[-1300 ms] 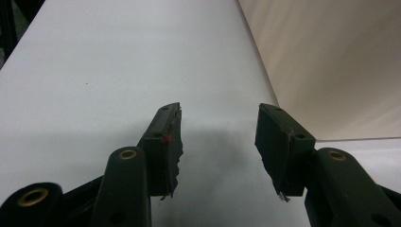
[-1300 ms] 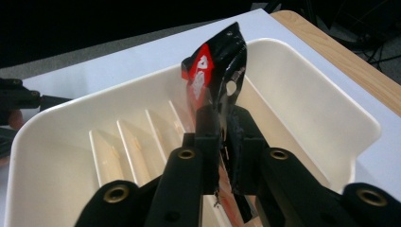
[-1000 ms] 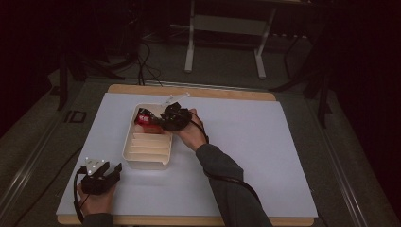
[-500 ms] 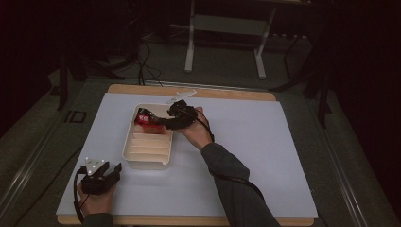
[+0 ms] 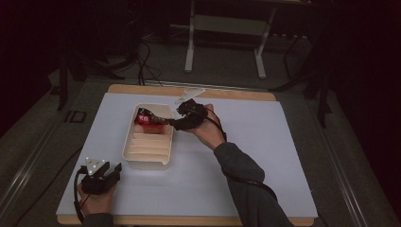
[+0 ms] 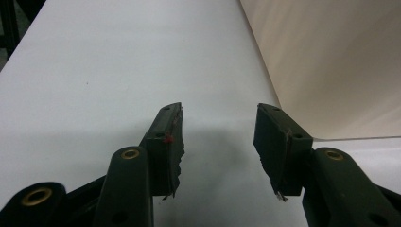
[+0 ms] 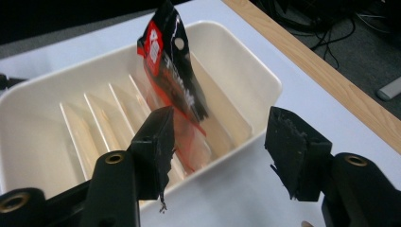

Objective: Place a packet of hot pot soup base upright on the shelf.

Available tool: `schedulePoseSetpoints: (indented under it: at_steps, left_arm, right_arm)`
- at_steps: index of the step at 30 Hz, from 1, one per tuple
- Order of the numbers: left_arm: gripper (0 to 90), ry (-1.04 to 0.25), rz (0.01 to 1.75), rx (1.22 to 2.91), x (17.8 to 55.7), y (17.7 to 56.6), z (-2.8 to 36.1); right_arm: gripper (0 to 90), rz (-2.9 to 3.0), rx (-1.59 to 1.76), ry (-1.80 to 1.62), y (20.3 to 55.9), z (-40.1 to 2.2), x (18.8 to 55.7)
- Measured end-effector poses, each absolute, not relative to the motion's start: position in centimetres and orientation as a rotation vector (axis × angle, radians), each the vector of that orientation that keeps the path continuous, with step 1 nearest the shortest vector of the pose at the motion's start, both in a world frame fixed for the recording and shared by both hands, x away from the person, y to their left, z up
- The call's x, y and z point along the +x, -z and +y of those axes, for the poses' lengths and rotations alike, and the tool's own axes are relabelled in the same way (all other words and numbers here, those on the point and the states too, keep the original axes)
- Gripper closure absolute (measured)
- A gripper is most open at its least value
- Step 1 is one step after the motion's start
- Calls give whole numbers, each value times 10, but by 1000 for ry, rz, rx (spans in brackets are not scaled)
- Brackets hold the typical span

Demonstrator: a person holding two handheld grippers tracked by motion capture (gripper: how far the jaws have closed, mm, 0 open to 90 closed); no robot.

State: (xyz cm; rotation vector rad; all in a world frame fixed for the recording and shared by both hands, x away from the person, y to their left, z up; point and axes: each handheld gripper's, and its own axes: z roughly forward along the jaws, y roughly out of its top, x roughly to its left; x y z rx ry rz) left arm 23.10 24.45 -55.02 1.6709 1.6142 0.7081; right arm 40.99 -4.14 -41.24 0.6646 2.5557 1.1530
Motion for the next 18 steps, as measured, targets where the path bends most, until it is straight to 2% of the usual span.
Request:
schedulePoseSetpoints:
  at_steps: [18]
  left_arm:
    - [528,-714,1613,1678,231,550,244]
  right_arm:
    - [420,2597,594,-999,407,-76,390]
